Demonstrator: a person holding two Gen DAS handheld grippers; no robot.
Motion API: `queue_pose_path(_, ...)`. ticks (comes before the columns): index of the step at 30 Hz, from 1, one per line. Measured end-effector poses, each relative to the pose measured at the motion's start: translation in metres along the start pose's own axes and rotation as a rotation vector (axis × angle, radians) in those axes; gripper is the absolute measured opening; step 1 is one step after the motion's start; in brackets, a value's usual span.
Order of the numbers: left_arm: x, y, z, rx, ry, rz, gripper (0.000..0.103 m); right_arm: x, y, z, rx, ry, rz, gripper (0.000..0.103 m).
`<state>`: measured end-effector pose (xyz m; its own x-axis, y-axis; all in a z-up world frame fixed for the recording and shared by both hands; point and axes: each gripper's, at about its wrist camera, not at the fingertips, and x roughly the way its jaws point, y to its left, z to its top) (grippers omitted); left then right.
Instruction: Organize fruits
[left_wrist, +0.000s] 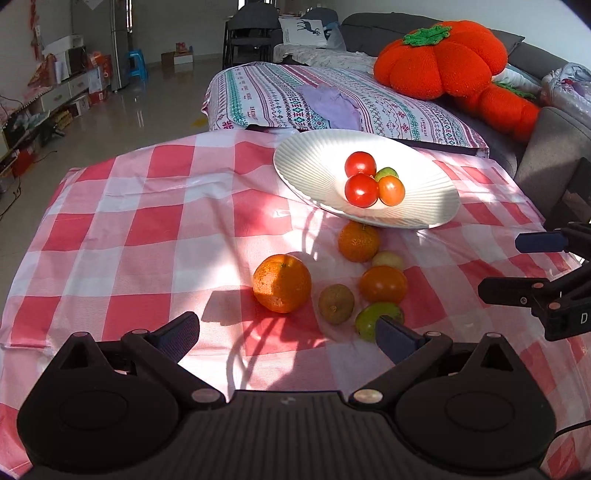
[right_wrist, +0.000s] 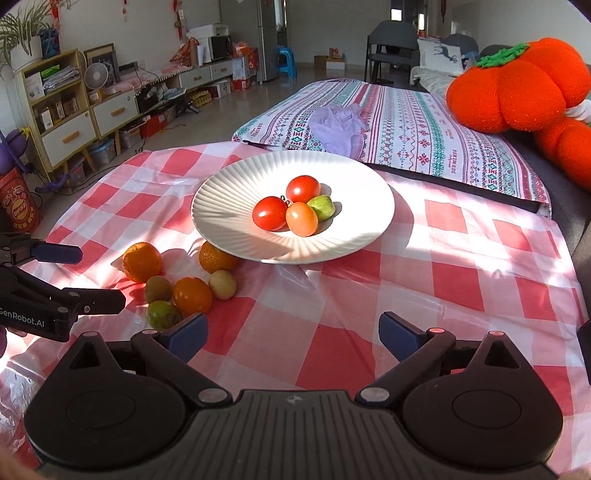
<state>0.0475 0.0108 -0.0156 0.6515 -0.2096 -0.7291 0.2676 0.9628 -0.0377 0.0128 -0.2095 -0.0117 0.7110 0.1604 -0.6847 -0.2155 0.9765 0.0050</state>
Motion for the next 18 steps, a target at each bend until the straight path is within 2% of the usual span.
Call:
queue_pose_path(8,0.018,0.009,-0.016,0.034,0.019,0.035,0.099,0.006,0.009,-0.008,-0.046,0.006,0.001,0.101)
queue_pose_path(18,0.026,0.016,-0.017,0.074,-0.074,0.021,0.099,0.015,0.024,-0.021,-0.082,0.038,0.029,0.102)
